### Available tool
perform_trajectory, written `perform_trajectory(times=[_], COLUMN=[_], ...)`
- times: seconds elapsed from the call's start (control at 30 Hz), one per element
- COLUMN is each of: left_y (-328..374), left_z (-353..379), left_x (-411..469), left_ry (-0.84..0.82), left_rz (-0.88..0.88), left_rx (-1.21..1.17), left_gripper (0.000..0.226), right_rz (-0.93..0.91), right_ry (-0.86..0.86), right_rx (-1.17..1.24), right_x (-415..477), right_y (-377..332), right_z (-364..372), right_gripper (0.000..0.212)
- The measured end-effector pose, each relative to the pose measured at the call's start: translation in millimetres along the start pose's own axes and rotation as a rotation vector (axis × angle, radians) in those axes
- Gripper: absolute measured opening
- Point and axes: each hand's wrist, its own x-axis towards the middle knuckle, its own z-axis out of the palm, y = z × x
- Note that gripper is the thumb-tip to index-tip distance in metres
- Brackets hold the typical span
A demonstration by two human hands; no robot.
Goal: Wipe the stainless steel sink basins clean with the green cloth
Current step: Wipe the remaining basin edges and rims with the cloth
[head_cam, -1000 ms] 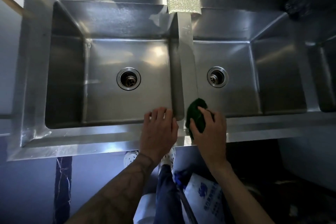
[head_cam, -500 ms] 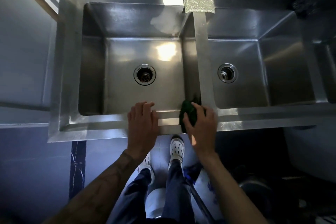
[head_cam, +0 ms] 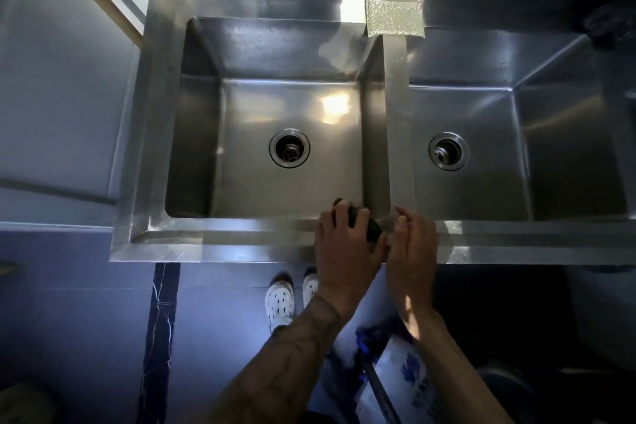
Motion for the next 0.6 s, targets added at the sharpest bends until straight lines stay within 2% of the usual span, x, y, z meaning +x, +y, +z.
perform_trajectory(times=[0.1, 0.17, 0.23, 0.3, 0.37, 0.4, 0.5, 0.6], left_y=[-14.1, -41.8, -80.7, -110.4, -113.1, -106.2, -88.6, -119.3], left_z=[1.5, -12.1, -33.0, -54.1, -57.7, -55.3, -46.4, -56.3], left_x=[7.3, 4.7, -0.1, -2.8, -2.4, -0.6, 4.6, 4.2], left_ry=[0.002, 0.002, 0.035, 0.085, 0.119, 0.115, 0.083, 0.06], left_rz=[0.16, 0.146, 0.042, -0.14, -0.293, -0.312, -0.137, 0.046], left_rx=[0.023, 0.081, 0.165, 0.203, 0.211, 0.215, 0.186, 0.193], left_gripper=[0.03, 0.03, 0.027, 0.025, 0.026, 0.026, 0.026, 0.023], right_rz=[-0.071, -0.127, -0.205, -0.274, -0.324, -0.332, -0.344, -0.355], right_ry=[-0.048, -0.083, -0.118, -0.158, -0.165, -0.162, -0.138, -0.134], right_rx=[-0.055, -0.131, -0.267, -0.4, -0.502, -0.535, -0.558, -0.577], right_x=[14.0, 17.6, 15.5, 9.6, 6.1, 5.1, 5.3, 3.7], right_y=[6.0, 4.8, 1.0, -5.1, -11.5, -14.1, -22.7, -34.3], right_z=[12.7, 26.2, 41.5, 55.5, 67.9, 74.2, 89.4, 103.2], right_gripper=[0.031, 0.023, 0.022, 0.025, 0.02, 0.018, 0.018, 0.024])
